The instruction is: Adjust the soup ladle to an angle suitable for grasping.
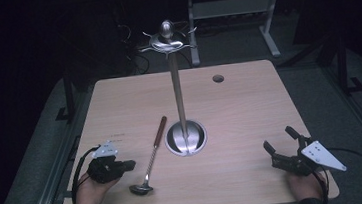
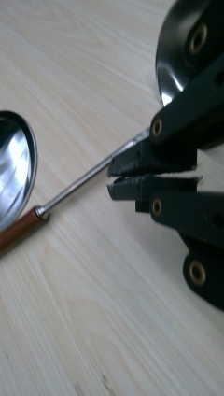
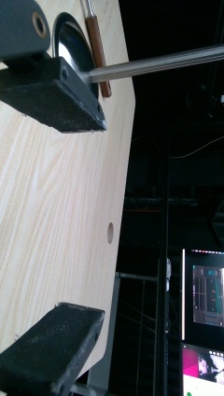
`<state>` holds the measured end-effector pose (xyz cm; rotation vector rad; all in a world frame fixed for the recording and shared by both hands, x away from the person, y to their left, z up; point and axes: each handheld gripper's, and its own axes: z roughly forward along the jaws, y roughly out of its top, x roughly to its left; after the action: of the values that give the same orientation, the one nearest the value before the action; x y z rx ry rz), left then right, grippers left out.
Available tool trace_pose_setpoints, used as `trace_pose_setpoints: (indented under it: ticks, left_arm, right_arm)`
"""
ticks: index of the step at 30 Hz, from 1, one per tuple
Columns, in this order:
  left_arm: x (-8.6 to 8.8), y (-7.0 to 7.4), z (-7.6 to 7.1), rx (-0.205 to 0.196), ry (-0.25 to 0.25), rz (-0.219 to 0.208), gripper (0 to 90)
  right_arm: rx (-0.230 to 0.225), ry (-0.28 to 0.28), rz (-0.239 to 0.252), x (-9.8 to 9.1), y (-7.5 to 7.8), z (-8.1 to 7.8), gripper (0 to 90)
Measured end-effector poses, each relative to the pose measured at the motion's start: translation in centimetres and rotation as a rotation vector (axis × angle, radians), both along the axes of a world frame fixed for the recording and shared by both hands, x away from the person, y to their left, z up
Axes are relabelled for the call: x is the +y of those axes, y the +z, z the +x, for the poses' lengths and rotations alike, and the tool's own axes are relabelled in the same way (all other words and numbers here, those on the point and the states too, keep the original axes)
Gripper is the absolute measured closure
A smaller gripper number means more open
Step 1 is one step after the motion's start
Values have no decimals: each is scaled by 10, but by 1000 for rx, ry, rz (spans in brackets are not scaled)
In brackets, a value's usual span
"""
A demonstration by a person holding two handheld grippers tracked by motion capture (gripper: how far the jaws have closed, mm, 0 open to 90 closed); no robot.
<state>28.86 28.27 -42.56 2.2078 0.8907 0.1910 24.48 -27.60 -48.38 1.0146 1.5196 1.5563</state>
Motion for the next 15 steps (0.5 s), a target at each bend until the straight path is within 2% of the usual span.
trace_pose_setpoints:
  ticks: [8, 12, 13, 15]
  left_arm:
    - [-20, 3, 5, 17, -46, 24, 900]
    - [-29, 2, 9, 25, -70, 39, 900]
    - [-32, 1, 9, 34, -69, 28, 900]
    - [-39, -1, 12, 44, -96, 40, 900]
  right_arm:
    - [0, 0, 0, 0, 0, 0, 80]
    - [0, 0, -1, 0, 0, 0, 80]
    - [0, 0, 0, 0, 0, 0, 80]
    - [0, 0, 0, 0, 0, 0, 80]
